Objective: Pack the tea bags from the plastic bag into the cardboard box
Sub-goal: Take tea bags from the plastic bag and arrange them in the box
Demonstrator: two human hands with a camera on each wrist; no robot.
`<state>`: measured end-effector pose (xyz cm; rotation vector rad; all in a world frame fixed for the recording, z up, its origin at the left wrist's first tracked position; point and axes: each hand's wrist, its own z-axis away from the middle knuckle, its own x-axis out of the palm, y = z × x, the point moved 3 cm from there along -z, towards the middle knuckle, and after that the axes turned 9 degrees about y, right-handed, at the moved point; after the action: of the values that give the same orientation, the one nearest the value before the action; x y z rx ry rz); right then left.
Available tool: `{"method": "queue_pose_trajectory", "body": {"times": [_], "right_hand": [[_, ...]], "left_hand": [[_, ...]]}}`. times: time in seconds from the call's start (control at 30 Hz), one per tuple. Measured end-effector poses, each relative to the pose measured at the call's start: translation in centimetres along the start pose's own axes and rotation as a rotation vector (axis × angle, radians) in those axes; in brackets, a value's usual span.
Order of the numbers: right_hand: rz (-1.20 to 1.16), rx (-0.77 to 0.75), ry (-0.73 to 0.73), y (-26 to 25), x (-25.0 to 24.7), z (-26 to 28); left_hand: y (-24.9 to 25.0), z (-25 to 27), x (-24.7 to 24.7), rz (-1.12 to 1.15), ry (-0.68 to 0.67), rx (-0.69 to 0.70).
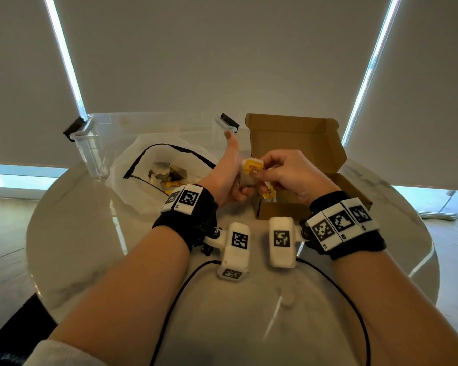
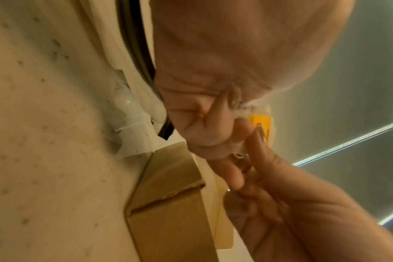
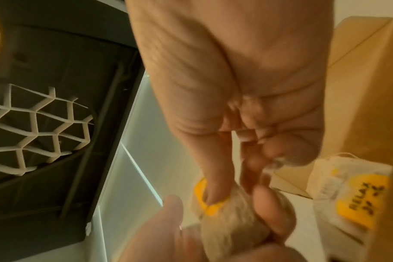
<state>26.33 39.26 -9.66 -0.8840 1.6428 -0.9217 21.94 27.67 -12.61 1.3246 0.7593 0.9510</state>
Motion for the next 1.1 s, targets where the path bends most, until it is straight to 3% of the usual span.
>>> {"method": "queue_pose_trajectory", "body": {"times": [0.13,0.2,0.37,0.53,0.73,0.83,1.0,1.1], "right_hand": [[-0.218,0.165,0.145,0.3,-2.1,-0.3],[-0.200,0.281,0.164,0.7,-3.0,-0.4],[0.102,0.436,-0.030,1.9,-2.7,-0.6],[0.352,0.400,-0.120,2.8,-0.9,-1.2],[0.357,0.330,-0.029,3.1,-0.6,-1.5],[0.321,0.316,-0.015,3.1,-0.6,-1.3],[0.266,0.259,0.051,2.3,-1.2,-1.2],[0.242,0.098,0.157,0.6,-1.0,-1.0]], "left_hand": [[0.0,0.1,-0.3,-0.255,0.198,0.052],[-0.2,0.2,-0.3,-0.411,0.203,0.057],[-0.3,0.7,0.1,-0.489,0.178,0.015],[-0.3,0.9,0.4,-0.443,0.206,-0.012],[0.2,1.3,0.3,-0.480,0.219,0.021],[1.7,2.0,-0.8,-0.474,0.267,0.130],[6.7,5.8,-5.5,-0.283,0.522,0.428],[7.6,9.4,-9.2,-0.489,0.656,0.505]]}}
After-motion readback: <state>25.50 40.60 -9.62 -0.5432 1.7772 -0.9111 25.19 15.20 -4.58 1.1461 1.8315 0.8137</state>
